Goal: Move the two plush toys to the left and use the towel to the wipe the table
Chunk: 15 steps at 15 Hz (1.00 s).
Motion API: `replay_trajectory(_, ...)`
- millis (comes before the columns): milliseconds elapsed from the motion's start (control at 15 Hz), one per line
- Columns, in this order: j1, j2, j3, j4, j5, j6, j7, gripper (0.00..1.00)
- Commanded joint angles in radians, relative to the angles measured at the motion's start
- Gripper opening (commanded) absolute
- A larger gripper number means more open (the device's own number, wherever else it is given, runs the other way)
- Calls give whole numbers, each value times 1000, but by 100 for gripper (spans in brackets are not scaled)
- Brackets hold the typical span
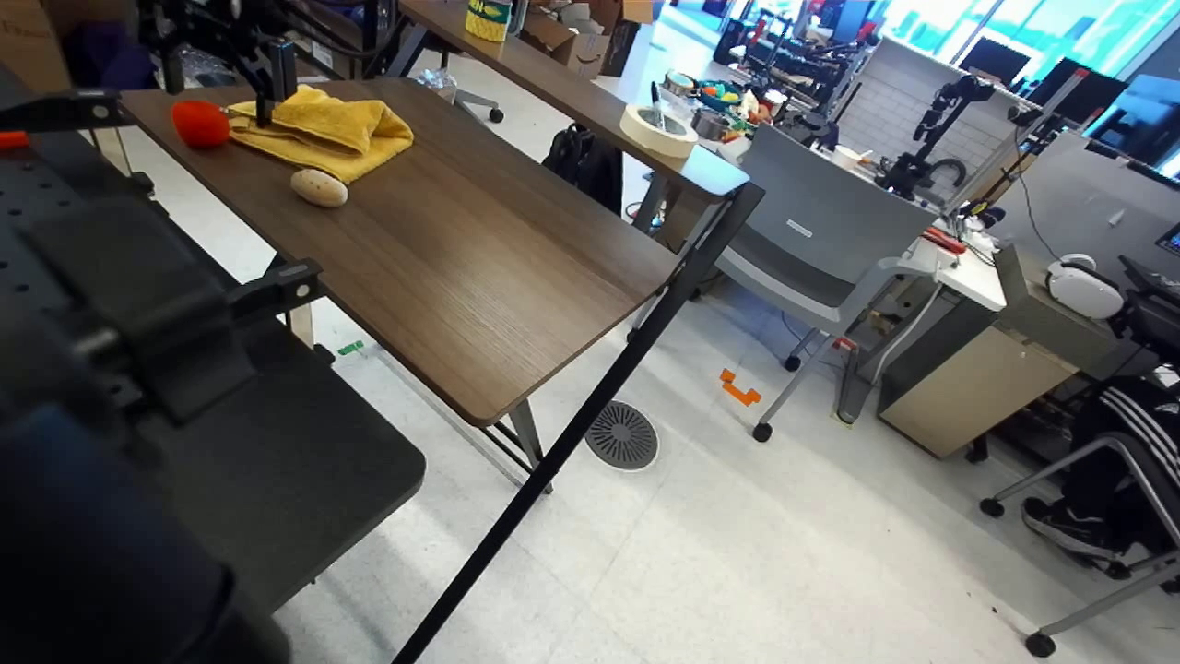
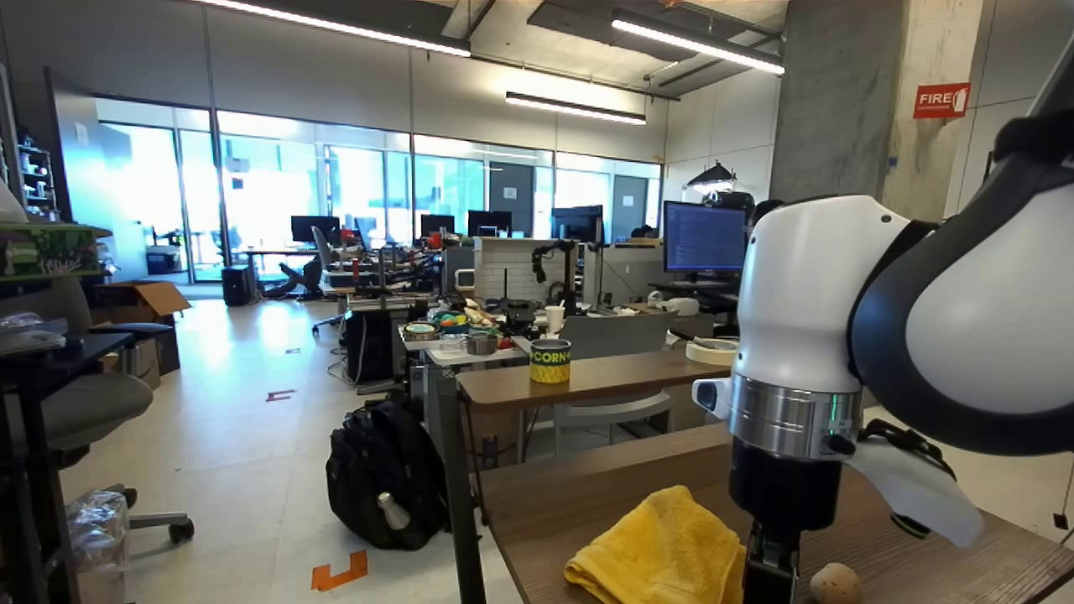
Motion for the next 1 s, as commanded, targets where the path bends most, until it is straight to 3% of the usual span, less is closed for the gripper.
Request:
replay_trajectory(0,-16,58,43,61,29,-57,-48,100)
replay_trajectory(67,-16,70,49,73,31,-73,-53,100)
replay_trajectory(133,-10,81,48,84,27,-88,-53,75)
replay_trajectory(267,-15,95,53,102,29,-111,-59,65)
replay_trajectory(600,-56,71,85,105,48,-161,-115,25)
replay_trajectory(733,-76,38,92,98,53,-179,-139,13)
replay_trajectory(933,-119,-58,59,77,66,-203,-126,5)
